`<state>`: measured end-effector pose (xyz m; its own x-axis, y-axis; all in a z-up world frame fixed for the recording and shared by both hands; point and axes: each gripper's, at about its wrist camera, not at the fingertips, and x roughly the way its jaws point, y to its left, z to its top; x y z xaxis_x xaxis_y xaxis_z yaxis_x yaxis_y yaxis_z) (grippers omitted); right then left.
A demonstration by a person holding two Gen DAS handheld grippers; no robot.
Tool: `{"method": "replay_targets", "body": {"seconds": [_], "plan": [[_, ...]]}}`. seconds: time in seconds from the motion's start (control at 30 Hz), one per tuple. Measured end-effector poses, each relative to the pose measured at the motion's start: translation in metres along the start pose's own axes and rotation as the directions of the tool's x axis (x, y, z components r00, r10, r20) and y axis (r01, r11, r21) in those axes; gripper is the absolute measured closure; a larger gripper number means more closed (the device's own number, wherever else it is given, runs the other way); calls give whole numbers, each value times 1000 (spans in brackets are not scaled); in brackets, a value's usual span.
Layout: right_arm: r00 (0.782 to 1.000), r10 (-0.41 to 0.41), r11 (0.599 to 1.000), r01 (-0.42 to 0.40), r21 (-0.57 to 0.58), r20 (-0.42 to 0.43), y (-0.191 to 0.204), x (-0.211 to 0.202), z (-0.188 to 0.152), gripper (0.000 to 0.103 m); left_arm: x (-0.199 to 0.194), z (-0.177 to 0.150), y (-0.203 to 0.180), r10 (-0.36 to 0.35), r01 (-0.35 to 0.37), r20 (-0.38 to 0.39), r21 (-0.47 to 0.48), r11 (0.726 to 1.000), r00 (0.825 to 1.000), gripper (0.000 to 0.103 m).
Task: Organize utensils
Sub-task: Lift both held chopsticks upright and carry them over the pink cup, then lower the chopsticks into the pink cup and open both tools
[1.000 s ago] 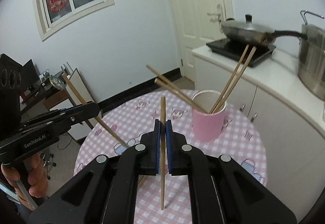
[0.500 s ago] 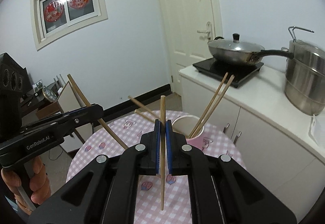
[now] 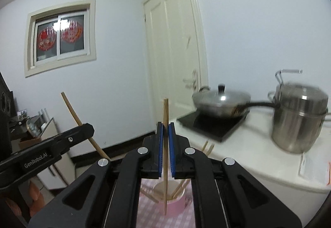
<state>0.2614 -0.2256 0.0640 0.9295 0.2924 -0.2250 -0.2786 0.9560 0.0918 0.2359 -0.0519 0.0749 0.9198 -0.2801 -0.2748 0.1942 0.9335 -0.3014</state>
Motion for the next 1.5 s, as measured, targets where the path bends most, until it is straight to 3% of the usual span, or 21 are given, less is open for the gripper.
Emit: {"method": "replay_targets", "body": {"seconds": [0.17,0.43,1.13,1.5], "plan": [[998,-17,1000,18,-16,53,-2,21,-4,99,28,-3,-4,48,-48,8,22,999,999,97],[1000,-13,1000,13,21,-1,-19,49,-31,99,68,-31,-3,64,-62,-51,55,997,997,97],[986,29,997,-17,76,-166,-30,63,-80,99,84,-79,-2,109,-84,-161,154,984,981,96],[981,44,995,-26,98,-189,-33,62,-82,99,83,-86,2,126,-94,-188,170,981,974,95]]}}
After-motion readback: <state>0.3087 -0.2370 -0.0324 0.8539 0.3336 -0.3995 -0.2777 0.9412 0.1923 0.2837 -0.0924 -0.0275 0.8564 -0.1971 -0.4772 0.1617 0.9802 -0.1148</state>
